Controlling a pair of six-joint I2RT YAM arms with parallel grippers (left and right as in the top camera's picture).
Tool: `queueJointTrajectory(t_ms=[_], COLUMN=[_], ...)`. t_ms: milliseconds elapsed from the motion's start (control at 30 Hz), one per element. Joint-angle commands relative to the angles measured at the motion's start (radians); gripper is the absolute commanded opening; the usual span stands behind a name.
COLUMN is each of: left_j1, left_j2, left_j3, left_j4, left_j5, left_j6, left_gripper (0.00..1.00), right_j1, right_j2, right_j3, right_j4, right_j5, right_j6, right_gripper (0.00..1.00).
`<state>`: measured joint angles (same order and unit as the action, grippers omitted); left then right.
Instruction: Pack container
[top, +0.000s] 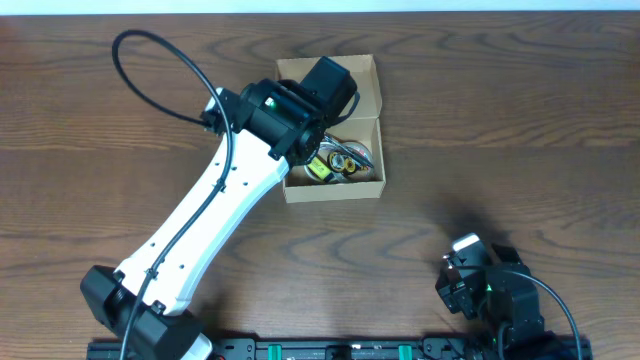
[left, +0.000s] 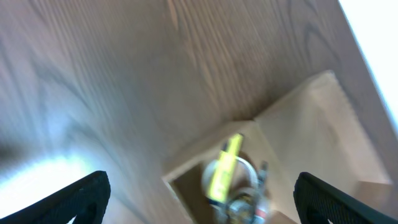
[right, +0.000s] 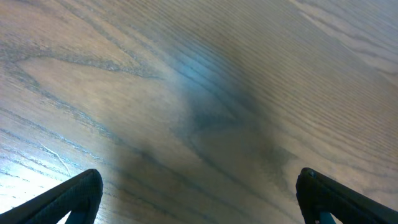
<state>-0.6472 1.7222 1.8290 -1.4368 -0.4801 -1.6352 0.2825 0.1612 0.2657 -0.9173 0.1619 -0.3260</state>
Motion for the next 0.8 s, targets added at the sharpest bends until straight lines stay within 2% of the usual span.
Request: queueJointTrajectory(t_ms=[0, 67, 367, 767], left_j1=[0.000, 0.000, -0.002, 0.001], left_j2=[-0.013, -0.013, -0.013, -0.013], left_j3=[0.006, 0.006, 0.006, 0.006], left_j4=[-0.014, -0.014, -0.014, -0.031], left_j5=[-0.073, -0.066, 0.036, -0.027], left_j6=[0.209, 0.271, 0.275, 0.275], left_gripper=[0.95, 0.95, 0.95, 0.95], right_j1=[-0.009, -0.009, -0.009, -0.009], right_j2=[-0.006, -0.006, -0.006, -0.006], right_j3=[-0.004, -0.004, -0.004, -0.004], right_j4=[-0.004, -0.004, -0.004, -0.004], right_j5=[0.006, 0.006, 0.006, 0.006], right_j6=[-0.011, -0.011, -0.011, -0.011], right_gripper=[0.99, 0.99, 0.99, 0.99])
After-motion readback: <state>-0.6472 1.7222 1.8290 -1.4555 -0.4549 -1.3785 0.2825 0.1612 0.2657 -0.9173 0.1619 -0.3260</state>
